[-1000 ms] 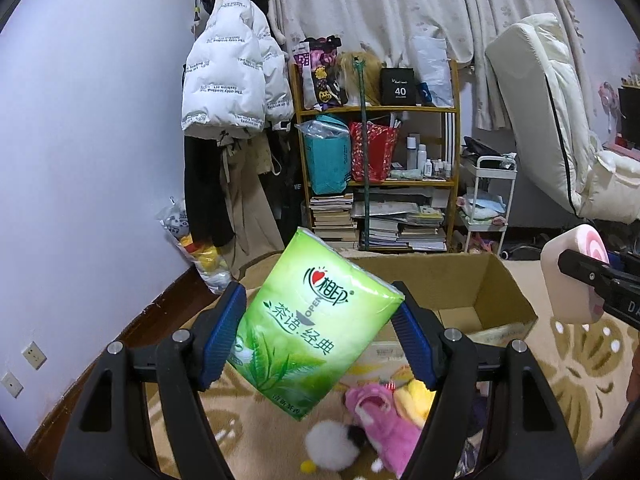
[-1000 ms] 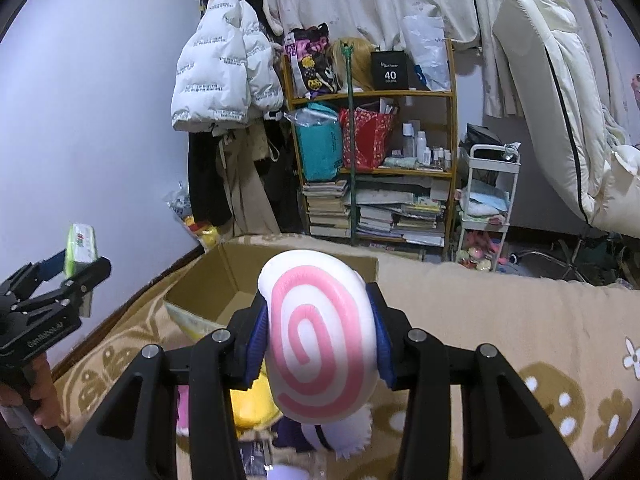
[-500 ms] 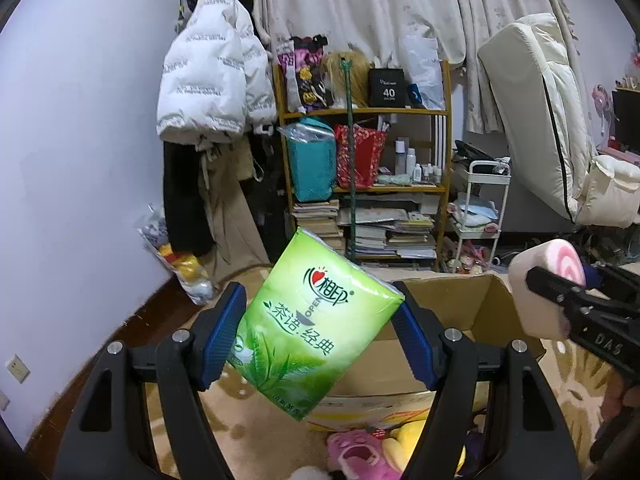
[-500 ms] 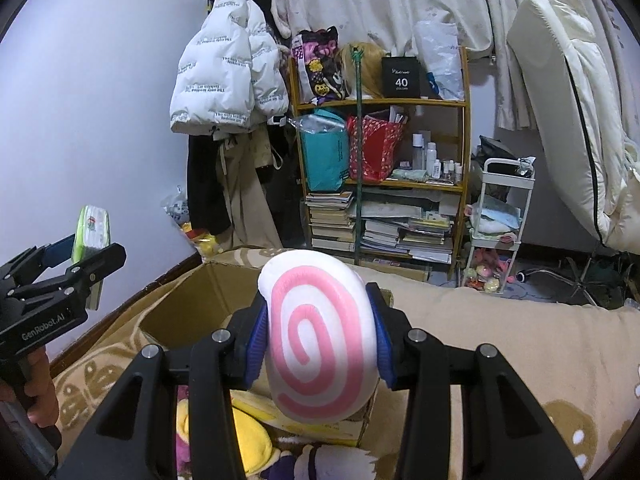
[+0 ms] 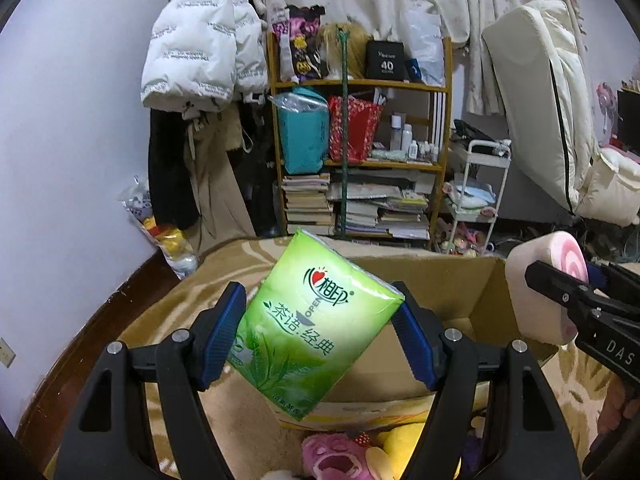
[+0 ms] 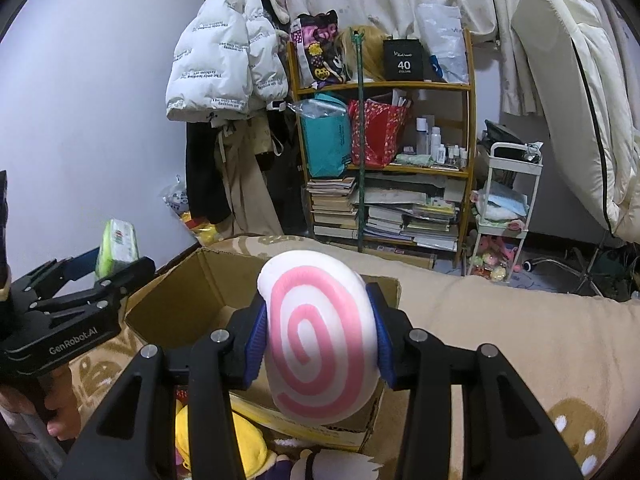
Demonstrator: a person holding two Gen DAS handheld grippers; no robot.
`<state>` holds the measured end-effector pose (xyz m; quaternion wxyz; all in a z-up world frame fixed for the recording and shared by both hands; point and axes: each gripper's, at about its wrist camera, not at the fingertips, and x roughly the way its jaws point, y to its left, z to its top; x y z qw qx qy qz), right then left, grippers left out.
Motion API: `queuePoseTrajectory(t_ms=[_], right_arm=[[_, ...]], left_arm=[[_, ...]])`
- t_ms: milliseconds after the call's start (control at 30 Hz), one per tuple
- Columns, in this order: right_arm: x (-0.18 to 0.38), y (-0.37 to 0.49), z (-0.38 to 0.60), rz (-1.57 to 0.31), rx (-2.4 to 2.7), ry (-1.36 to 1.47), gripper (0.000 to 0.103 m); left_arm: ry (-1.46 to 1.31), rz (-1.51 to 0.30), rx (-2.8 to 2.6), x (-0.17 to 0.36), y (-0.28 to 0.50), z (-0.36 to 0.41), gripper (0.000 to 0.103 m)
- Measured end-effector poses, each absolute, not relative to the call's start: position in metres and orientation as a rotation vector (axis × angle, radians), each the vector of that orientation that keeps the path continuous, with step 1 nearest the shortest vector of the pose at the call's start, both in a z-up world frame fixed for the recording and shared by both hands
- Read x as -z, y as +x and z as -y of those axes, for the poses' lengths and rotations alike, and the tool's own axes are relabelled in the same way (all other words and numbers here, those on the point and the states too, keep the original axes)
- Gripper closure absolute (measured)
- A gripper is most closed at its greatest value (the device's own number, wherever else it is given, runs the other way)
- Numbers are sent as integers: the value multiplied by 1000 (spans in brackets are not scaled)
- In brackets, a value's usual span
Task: Organize soft objects
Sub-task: 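Carry both items over the box and open the right tool to drop the cushion, then release the green tissue pack into the box with the left tool, then withdraw both tools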
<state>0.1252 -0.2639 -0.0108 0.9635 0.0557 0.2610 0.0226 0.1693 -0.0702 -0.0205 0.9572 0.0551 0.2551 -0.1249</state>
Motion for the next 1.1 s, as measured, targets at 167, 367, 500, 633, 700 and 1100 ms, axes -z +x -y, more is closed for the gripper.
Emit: queuePoseTrajectory(t_ms=[167, 367, 500, 633, 700, 1100], right_arm=[[20, 127, 264, -545, -62, 121, 54], [30, 132, 259, -575, -84, 127, 51], [35, 134, 257, -589, -94, 127, 50], [38, 134, 257, -596, -102, 139, 49], [39, 135, 257, -600, -104, 143, 49], [42, 134, 258, -589, -103, 159, 29]], left_arm=[[115, -569, 289, 31, 173, 77, 31], [152, -598, 304, 41, 174, 87, 31], [169, -610, 305, 44, 174, 90, 30], [156, -624, 310, 45, 177, 88, 30], [152, -627, 312, 45, 179, 88, 30], [124, -640, 282, 42, 181, 72, 16]])
